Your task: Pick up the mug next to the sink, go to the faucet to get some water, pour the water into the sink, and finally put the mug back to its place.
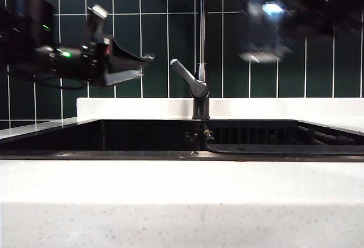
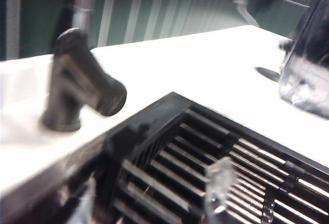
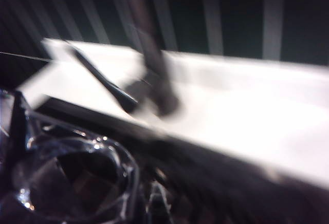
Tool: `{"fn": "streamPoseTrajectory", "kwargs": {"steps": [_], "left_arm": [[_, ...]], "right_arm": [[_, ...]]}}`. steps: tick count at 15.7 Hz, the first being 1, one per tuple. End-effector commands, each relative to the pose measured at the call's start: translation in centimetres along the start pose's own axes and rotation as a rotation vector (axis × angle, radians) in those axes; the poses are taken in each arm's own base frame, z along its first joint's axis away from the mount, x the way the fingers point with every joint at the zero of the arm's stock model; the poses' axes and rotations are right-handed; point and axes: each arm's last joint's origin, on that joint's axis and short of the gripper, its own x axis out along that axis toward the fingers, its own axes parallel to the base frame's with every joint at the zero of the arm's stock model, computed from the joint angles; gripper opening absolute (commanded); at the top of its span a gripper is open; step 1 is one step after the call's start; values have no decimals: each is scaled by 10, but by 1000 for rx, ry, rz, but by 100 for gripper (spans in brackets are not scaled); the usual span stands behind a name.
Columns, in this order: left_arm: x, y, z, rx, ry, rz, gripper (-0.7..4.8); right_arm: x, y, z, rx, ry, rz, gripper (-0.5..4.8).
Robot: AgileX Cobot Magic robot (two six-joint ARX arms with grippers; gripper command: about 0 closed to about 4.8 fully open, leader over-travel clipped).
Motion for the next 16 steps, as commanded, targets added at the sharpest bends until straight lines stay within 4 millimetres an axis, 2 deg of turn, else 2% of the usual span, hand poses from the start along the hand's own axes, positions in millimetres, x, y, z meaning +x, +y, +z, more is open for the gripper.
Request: {"fn": "streamPoseTrajectory", "kwargs": {"steps": [1,3,7,8,10,12,16], "left_arm": [[22,28,11,19,1,-94,288],[32,43,16,9,2,-94,314],[58,78,27,-20,25,-196,323],[63,85,29,-36,38,-221,373],[69,93,33,-37,41,-226,408],[73,94,36,-12,32,-229,404],[90,86,43,46,19,-269,398]], "right_arm": [[16,16,14,-9,4,62,-7],[22,20,18,-14,2,81,-7],[26,21,19,-13,8,93,-7],[26,21,19,-13,11,95,-7],[26,21,19,-16,13,115,-7],[32,26,16,-14,29,134,-7],[63,48,21,-28,54,214,-7]]}}
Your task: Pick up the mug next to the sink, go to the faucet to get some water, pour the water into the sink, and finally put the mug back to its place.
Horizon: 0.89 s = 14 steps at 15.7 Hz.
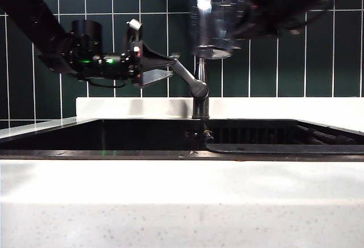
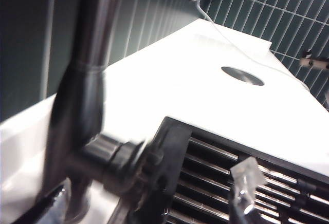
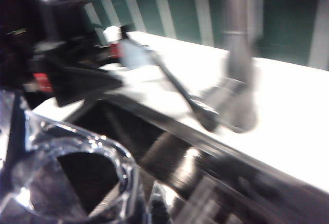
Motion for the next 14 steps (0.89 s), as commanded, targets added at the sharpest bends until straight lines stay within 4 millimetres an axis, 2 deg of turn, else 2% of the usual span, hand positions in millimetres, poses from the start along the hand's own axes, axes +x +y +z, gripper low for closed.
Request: {"fn": "streamPoseTrajectory", "kwargs": {"steps": [1,7,10,14], "left_arm": [[8,-3,4,44,-3,-26,398],[12,-4,0,36,3,-33,398],[12,-4,0,36,3,-33,398],[12,-4,0,67,3,-33,394]], "right_arm": [[14,8,18,-22,-31,35,-7],[31,11,59,-32,-67,55,-7],[35,17,69,-40,-76,71,-7],[35,17,70,-44,-85,73,-7]]}}
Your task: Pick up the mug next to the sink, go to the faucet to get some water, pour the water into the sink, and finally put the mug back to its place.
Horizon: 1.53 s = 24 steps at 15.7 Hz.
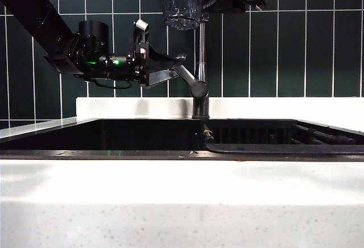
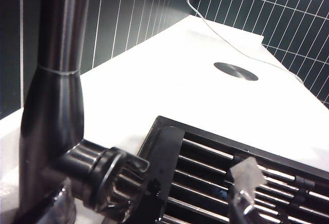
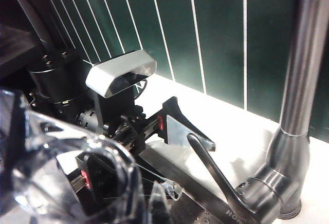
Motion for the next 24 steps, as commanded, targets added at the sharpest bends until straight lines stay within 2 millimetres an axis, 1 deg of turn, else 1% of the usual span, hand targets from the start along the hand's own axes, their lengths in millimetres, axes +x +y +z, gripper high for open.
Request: {"fn": "streamPoseTrajectory", "kwargs": {"steps": [1,2,4,9,15,16,17,24], "left_arm": [[1,-1,3,46,-4,-9,392],[1,-2,4,52,-3,-19,367],[3,-3,4,64,-4,-43,368],[3,-6,10,131,-23,-87,367],[2,-8,10,114,-10,-157,367],[2,-8,10,116,-6,-175,360],[2,-9,10,116,-5,-178,334],[2,-11,10,107,11,-247,332]], "right_arm": [[-2,3,9,-19,-50,8,-7],[-3,3,13,-23,-55,7,-7],[-3,3,15,-30,-63,6,-7],[-3,3,13,-22,-37,3,-7],[-3,2,12,-34,-31,1,-7],[-3,3,12,-34,-31,1,-7],[-3,3,12,-36,-28,1,-7],[-3,2,11,-45,-19,-4,-7]]}}
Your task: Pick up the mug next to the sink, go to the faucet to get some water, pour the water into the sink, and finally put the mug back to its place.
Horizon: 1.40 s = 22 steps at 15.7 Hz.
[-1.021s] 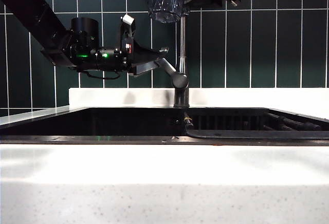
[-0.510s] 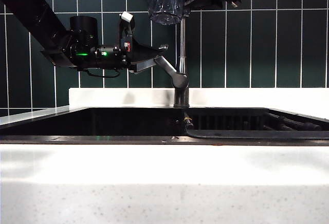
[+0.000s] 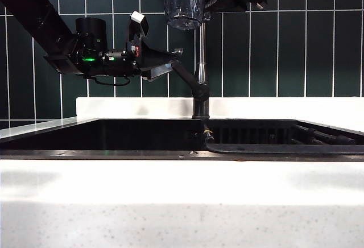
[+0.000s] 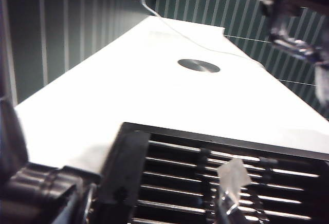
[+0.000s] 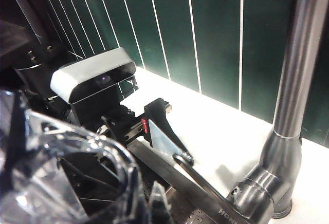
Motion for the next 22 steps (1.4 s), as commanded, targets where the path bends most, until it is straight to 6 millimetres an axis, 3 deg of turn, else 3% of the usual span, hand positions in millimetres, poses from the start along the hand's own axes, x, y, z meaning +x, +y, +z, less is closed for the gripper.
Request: {"fn": "streamPoseTrajectory", "kwargs": {"steps": [1,6,19,22], "left_arm": [[3,-3,4,14,5,-57,332],[2,4,5,15,-37,183,332],[2,5,5,16,-42,215,332],[2,8,2,29,-35,322,332]], "right_arm": [[-2,2,6,-25,-31,3,-7],[-2,2,6,-31,-31,2,-7],[-2,2,7,-32,-32,-9,-7],[-2,2,7,-32,-32,-8,-7]]}}
